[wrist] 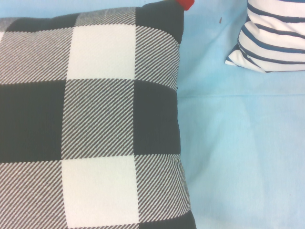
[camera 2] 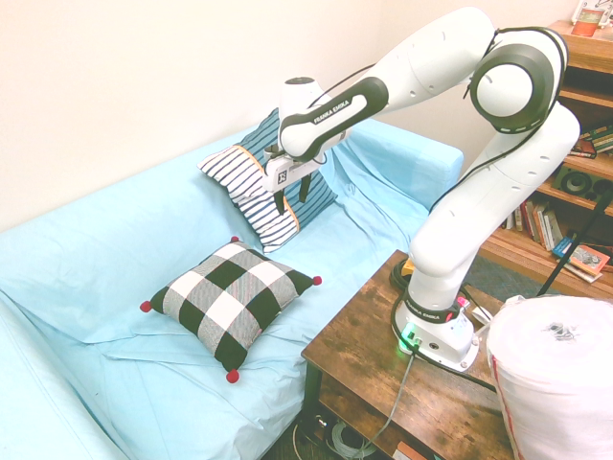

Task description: Stand the pillow up

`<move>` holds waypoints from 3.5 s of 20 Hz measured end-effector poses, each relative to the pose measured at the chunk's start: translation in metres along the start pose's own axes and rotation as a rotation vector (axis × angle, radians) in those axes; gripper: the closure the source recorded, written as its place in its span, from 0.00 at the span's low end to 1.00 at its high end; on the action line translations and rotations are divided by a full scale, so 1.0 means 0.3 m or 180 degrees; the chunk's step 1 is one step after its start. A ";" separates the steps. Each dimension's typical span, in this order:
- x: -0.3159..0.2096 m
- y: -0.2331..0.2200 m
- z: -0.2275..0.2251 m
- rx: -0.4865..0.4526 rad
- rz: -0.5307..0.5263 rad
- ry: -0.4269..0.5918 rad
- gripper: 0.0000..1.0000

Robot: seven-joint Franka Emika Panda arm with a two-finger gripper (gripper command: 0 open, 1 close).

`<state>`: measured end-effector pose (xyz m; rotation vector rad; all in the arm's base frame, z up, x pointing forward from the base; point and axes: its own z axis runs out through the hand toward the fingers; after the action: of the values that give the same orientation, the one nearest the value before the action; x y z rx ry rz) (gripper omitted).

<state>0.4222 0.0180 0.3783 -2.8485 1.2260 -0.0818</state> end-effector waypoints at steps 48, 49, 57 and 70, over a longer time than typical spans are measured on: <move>-0.630 -0.342 0.922 -0.0005 -0.0174 0.0202 0.00; -0.613 -0.374 0.877 0.0026 -0.0158 0.0247 0.00; -0.405 -0.604 0.560 0.0323 -0.0073 0.0480 0.00; 0.113 -1.038 0.192 0.0538 -0.0175 0.0595 0.00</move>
<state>0.6746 0.2083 0.3397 -2.7772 1.1089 -0.4407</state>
